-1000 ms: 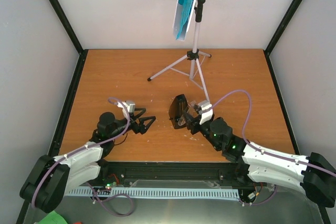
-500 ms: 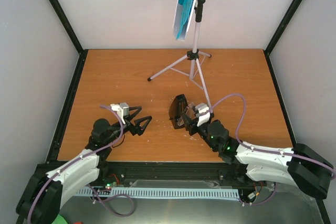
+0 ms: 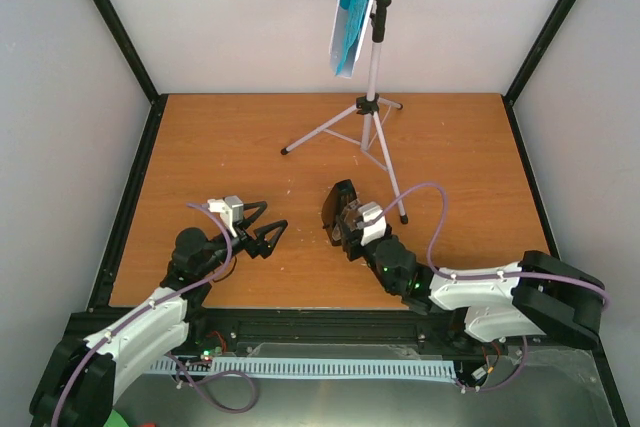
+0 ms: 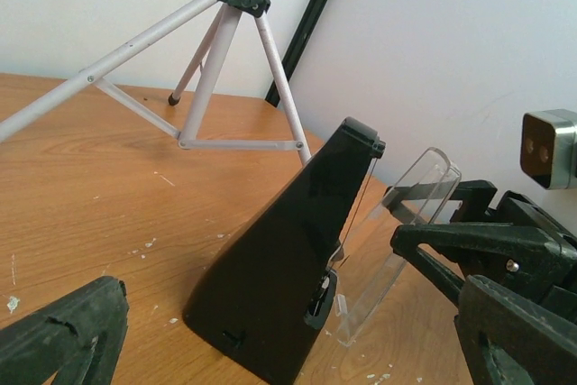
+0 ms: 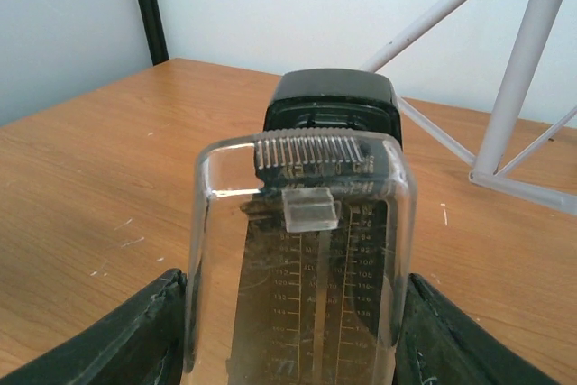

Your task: Pack up the instrument practice props

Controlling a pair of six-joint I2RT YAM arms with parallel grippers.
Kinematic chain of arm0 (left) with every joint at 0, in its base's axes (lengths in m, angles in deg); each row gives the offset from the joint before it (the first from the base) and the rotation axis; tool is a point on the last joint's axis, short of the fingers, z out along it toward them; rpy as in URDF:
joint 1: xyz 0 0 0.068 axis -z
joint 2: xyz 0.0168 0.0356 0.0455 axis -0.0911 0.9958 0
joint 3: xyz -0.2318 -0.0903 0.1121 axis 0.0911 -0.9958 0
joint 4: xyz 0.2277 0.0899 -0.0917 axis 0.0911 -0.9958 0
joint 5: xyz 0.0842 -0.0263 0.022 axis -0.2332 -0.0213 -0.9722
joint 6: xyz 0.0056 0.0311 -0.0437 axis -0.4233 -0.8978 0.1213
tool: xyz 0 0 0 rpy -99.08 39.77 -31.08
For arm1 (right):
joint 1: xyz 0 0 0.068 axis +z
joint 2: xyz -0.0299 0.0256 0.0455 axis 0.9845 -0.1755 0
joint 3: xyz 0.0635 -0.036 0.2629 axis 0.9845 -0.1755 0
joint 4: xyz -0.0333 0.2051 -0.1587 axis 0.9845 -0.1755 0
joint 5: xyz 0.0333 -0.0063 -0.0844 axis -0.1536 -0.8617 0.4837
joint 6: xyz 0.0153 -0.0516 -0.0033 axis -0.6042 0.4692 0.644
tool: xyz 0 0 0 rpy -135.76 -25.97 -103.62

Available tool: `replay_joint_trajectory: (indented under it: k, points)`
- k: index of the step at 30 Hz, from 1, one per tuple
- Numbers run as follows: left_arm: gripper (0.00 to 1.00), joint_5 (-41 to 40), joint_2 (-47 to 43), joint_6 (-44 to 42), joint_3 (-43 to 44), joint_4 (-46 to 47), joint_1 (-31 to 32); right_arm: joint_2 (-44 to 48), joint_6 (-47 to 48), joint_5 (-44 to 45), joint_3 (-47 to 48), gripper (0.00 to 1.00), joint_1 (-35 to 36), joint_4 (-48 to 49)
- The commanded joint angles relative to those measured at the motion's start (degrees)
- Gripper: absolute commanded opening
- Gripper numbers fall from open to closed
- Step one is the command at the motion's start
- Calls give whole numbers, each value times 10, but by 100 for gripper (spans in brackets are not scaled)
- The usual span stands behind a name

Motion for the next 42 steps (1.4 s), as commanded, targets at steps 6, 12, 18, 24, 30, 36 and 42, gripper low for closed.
replay_joint_trajectory:
  k: [6, 12, 18, 24, 30, 36, 42]
  points:
    - [99, -1, -3, -13, -1, 5, -2, -10, 16, 89, 16, 45, 23, 54]
    - [100, 2, -3, -13, -1, 4, -2, -34, 14, 95, 26, 45, 23, 66]
    - [99, 3, -1, -12, -1, 4, -2, -48, 13, 100, 31, 45, 23, 70]
    - [99, 6, 3, -11, 2, 4, -2, -55, 11, 102, 34, 45, 23, 68]
    - [100, 7, 5, -11, 3, 4, -2, -61, 8, 104, 38, 45, 23, 65]
    - [100, 7, 9, -12, 4, 4, -2, -67, 7, 105, 41, 45, 23, 63]
    - [100, 8, 12, -13, 6, 4, -2, -74, 0, 109, 41, 45, 23, 60]
